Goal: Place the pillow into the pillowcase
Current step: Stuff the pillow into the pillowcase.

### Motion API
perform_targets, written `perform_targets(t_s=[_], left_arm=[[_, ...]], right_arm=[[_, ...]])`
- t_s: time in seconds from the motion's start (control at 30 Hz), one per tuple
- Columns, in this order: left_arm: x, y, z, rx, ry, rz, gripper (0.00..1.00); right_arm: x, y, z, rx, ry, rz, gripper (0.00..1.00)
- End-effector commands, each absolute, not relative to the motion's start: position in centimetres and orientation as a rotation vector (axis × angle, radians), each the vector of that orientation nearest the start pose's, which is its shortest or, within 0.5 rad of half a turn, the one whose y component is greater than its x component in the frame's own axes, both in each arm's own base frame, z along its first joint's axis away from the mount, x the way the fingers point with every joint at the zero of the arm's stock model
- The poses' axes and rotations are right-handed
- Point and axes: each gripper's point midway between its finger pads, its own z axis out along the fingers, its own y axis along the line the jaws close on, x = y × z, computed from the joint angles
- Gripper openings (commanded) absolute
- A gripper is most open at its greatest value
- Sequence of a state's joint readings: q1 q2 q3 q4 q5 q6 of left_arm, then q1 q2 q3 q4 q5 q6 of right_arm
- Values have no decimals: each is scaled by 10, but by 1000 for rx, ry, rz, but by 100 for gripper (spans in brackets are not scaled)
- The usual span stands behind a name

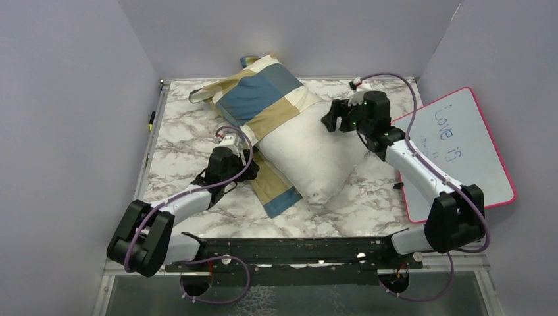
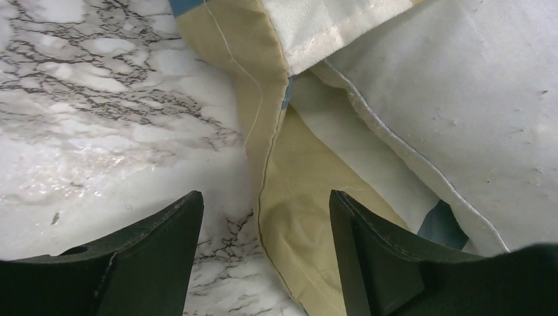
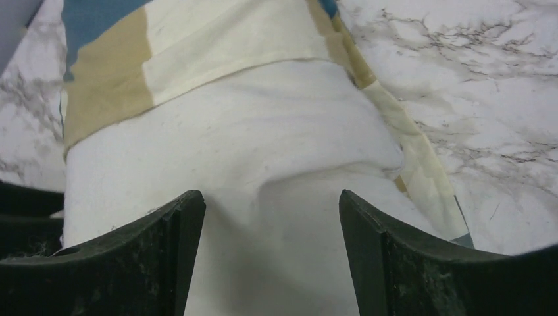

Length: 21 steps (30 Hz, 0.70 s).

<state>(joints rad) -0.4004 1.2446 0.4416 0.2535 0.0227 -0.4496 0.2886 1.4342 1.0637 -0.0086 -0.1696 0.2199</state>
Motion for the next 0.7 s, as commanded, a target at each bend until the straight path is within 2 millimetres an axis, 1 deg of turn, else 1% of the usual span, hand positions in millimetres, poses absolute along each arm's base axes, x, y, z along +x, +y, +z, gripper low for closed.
perform_targets(t_s=[0.0, 0.03, 0.07, 0.13, 0.2, 0.27, 0.3, 0.33, 0.37, 0.43, 0.47, 0.5, 0.53, 0.57, 0.6, 0.67], left_arm=[[315, -175, 75, -31, 2081, -667, 73], [315, -175, 71, -37, 2079, -674, 73], [315, -176, 67, -46, 2083, -677, 73], [319, -178, 63, -58, 2083, -685, 73], [324, -180, 61, -62, 2082, -688, 70], [328, -183, 59, -50, 2077, -694, 62], [330, -185, 58, -43, 2079, -699, 57], [330, -188, 59, -30, 2072, -711, 49], [331, -189, 61, -22, 2063, -721, 35], [332, -189, 65, -21, 2043, -727, 3], [332, -189, 68, -19, 2026, -724, 0], [333, -187, 72, -22, 2011, -721, 0], [333, -186, 75, -23, 1999, -716, 0], [334, -186, 78, -20, 1987, -715, 0], [334, -186, 81, -18, 1979, -715, 0], [334, -186, 87, -20, 1963, -719, 0]], right_arm=[[379, 188, 202, -494, 2034, 417, 80], [376, 191, 204, -500, 2036, 395, 83], [374, 195, 206, -550, 2021, 362, 99], [369, 212, 209, -656, 1969, 329, 100], [361, 238, 208, -784, 1891, 315, 100], [348, 268, 205, -903, 1811, 308, 100], [346, 279, 203, -937, 1776, 296, 100], [345, 288, 199, -970, 1755, 271, 100], [346, 295, 197, -995, 1737, 235, 100], [346, 308, 187, -1056, 1720, 173, 100], [350, 312, 185, -1052, 1716, 135, 100], [355, 313, 186, -1026, 1720, 95, 100], [362, 306, 190, -962, 1753, 26, 100], [362, 303, 193, -932, 1793, 5, 100], [362, 300, 200, -895, 1825, 6, 100], [359, 294, 224, -826, 1860, 14, 100]])
